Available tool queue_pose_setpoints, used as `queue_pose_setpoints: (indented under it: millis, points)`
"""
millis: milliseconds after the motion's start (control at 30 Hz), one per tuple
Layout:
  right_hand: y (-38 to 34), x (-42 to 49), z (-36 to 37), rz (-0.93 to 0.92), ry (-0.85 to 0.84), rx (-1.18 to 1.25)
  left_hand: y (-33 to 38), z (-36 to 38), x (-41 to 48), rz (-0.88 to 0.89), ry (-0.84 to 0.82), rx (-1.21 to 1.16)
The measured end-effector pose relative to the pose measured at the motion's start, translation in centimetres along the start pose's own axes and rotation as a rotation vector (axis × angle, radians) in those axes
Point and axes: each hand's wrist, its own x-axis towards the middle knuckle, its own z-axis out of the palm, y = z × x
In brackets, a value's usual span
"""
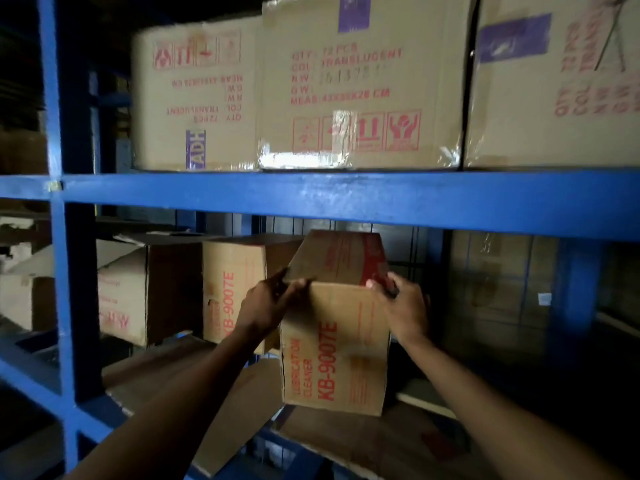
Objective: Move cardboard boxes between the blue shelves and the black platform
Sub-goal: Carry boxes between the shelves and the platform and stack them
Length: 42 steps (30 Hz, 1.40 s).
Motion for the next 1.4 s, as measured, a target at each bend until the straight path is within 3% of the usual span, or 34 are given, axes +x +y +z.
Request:
queue_pose_setpoints:
  millis: [167, 400, 633, 767, 1133, 1400]
  points:
    - [0.2, 1.3, 1.3, 0.044, 0.061, 0.003, -1.3, 0.4, 1.3, 0.036, 0.060, -0.050]
    - [1.1, 4.3, 2.7, 0.139, 0.104, 0.112, -3.0, 1.3, 4.4, 0.019, -0.045, -0.290]
    - [1.8, 5.7, 4.4, 0.081, 0.171, 0.091, -3.3, 3.6, 7.4, -0.087, 0.027, -0.469]
    - [2.0, 6.0, 5.5, 0.135, 0.207, 0.149, -3.5, 4.3, 8.0, -0.107, 0.015, -0.553]
    - [2.1, 6.7, 6.7, 0.198, 0.088, 0.225, -4.6, 4.4, 9.8, -0.153, -0.099, -0.606]
    - [3.1, 6.0, 6.8, 0.241, -0.018, 0.414, -4.5, 4.2, 9.4, -0.180, -0.191, -0.699]
